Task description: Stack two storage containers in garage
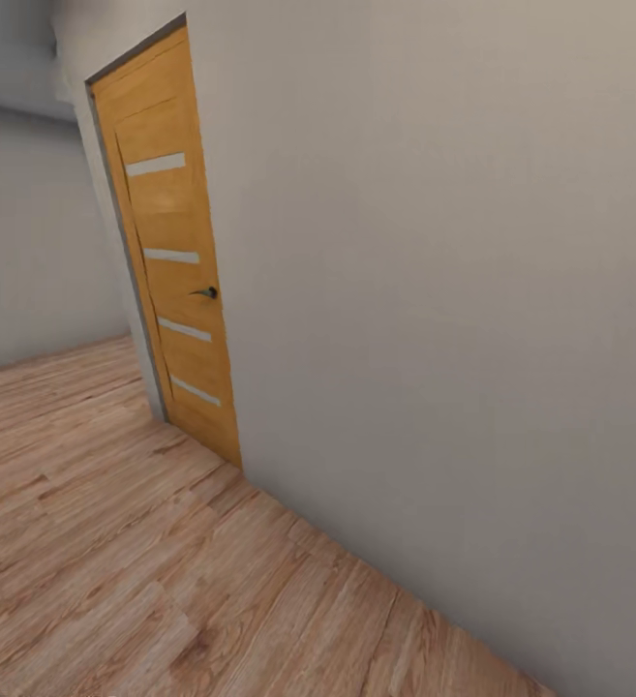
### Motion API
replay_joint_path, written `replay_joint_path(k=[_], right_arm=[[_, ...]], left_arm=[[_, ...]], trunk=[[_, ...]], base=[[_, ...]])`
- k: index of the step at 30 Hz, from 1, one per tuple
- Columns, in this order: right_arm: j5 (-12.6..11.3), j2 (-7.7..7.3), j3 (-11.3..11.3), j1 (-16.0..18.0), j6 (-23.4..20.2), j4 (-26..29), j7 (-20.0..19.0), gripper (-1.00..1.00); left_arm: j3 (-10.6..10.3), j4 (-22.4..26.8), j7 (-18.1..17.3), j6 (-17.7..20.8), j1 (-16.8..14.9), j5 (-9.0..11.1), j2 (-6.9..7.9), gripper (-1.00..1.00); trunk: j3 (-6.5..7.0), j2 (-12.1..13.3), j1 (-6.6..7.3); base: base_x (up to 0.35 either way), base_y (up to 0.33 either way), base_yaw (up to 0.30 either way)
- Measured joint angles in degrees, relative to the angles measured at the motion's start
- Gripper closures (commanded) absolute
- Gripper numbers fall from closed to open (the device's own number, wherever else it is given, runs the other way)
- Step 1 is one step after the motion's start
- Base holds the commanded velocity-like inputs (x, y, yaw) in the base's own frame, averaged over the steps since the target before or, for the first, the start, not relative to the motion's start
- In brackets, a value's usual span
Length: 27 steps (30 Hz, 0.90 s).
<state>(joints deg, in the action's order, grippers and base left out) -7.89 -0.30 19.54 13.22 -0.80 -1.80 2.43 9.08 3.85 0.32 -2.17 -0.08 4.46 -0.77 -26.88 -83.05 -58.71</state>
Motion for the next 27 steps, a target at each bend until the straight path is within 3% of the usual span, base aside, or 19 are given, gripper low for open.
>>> replay_joint_path(k=[14, 27], right_arm=[[0.2, 0.35, 0.1, 0.0, 2.6, 0.1, 0.4, -1.0], [-0.1, -0.58, 0.1, 0.0, 5.0, 0.1, 0.4, -1.0]], left_arm=[[0.1, 0.0, 0.0, 0.0, 0.0, 0.0, 0.0, -1.0], [0.0, 0.0, 0.0, 0.0, 0.0, 0.0, 0.0, -1.0]], trunk=[[0.0, 0.0, 0.0], [0.0, 0.0, 0.0]], base=[[0.21, 0.0, 0.271], [0.219, 0.0, 0.271]])
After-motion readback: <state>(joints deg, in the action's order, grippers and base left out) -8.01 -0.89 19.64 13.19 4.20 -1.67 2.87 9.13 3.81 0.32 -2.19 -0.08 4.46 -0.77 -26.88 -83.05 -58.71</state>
